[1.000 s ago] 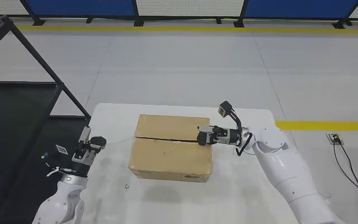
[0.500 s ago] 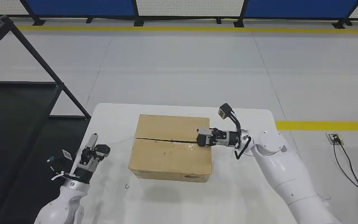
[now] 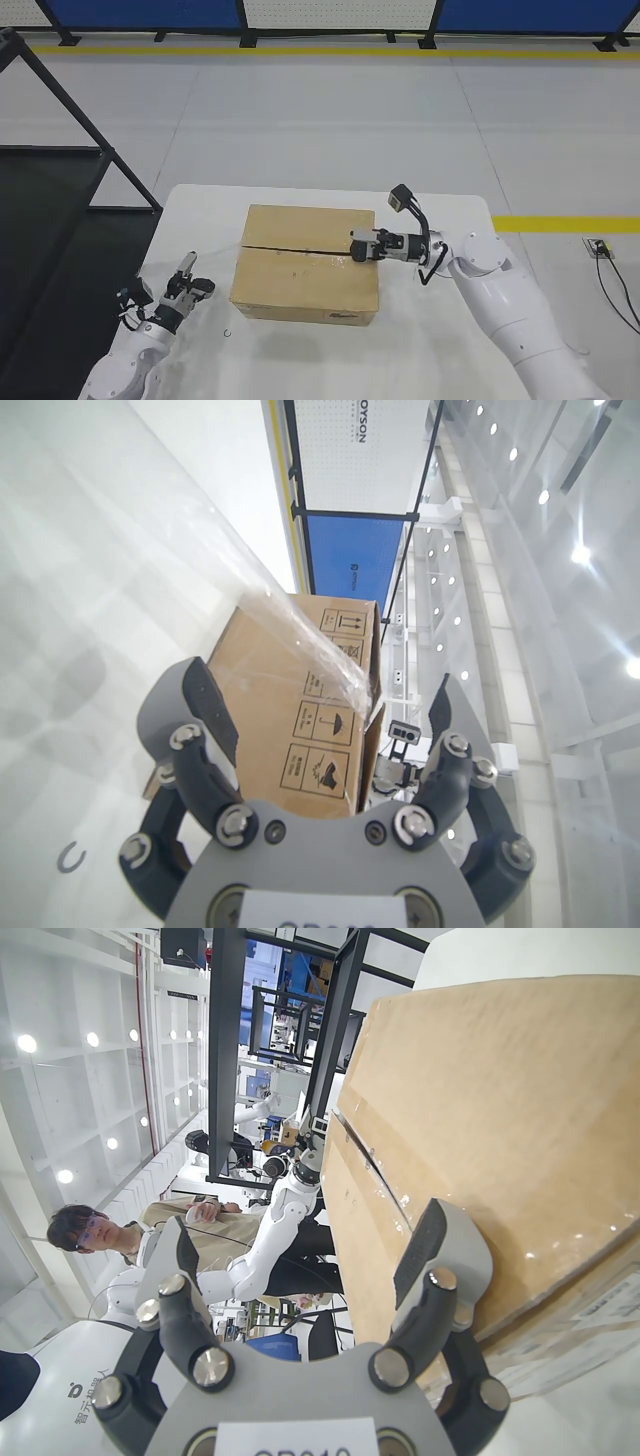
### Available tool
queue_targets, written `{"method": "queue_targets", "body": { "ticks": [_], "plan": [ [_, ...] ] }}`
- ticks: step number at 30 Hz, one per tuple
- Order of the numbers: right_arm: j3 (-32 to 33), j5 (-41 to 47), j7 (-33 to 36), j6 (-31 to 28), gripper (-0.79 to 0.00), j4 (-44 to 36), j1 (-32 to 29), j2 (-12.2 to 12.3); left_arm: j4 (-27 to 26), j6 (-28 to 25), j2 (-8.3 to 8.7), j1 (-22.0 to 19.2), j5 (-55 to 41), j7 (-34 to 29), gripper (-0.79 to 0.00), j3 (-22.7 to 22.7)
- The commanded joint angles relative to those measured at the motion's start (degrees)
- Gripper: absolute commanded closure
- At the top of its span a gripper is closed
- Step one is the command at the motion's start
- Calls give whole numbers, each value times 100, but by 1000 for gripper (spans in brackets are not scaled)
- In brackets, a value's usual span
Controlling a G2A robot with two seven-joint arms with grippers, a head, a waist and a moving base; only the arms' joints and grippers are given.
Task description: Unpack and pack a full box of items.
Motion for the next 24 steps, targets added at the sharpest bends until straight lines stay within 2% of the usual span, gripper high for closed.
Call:
{"method": "queue_targets", "body": {
  "ticks": [1,12,24],
  "plan": [
    [-3,-10,-9,4,-785,-3,-4,2,228,51,-19,-212,-60,5,-785,85],
    [27,-49,-41,45,-785,-100,-72,30,1104,-193,-171,-969,-505,177,-785,515],
    [1,-108,-89,122,-785,-197,-66,38,1309,-419,-298,-1262,-1071,544,-785,590]
  ]
}}
